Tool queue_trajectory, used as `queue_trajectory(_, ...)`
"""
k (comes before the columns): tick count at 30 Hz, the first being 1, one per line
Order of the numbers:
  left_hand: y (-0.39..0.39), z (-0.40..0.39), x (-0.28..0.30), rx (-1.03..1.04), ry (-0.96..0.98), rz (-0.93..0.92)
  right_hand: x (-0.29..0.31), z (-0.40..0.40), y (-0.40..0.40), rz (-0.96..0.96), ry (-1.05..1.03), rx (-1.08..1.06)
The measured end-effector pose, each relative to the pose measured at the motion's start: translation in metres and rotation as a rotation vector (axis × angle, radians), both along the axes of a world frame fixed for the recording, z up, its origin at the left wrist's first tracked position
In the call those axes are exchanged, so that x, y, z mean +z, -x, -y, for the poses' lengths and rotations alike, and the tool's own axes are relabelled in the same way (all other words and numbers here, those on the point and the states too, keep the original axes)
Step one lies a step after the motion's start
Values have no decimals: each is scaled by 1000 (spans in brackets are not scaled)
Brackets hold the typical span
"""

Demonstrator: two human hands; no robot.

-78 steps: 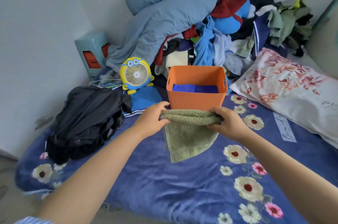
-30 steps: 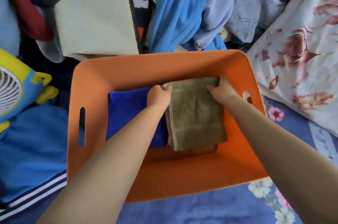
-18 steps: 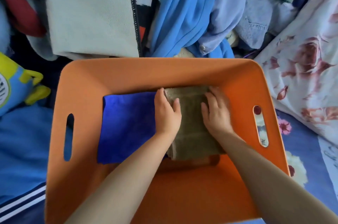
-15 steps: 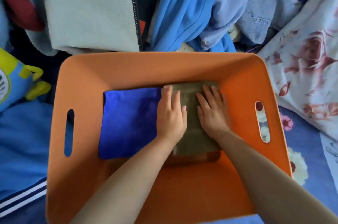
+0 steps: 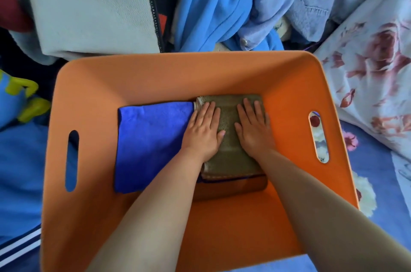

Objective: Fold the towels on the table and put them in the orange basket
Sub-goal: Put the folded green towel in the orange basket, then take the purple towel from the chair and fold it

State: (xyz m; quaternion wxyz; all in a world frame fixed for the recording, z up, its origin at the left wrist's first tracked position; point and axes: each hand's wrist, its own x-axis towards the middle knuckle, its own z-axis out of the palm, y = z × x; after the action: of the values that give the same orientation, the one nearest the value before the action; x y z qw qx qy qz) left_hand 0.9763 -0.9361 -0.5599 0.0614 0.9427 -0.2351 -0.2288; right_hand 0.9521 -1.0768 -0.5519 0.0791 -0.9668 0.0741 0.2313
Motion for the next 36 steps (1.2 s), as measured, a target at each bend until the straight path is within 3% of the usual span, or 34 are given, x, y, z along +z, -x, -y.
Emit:
queue_trajectory(5, -3, 3, 34, -38, -152, -141, 25, -1, -9, -148, 21, 47)
queue_trajectory(9, -3, 1, 76, -49, -253, -141, 68, -7, -9, -79, 23, 73)
queue_trajectory(18, 13, -8, 237, 76, -265, 183, 211, -12, 19, 425, -88, 240)
queue_trajectory(26, 102, -27, 404, 167, -200, 443, 378, -17, 98, 540, -32, 275)
queue_trajectory(36, 243, -32, 507, 128, -130, 603, 498, -21, 250, 757, 112, 236)
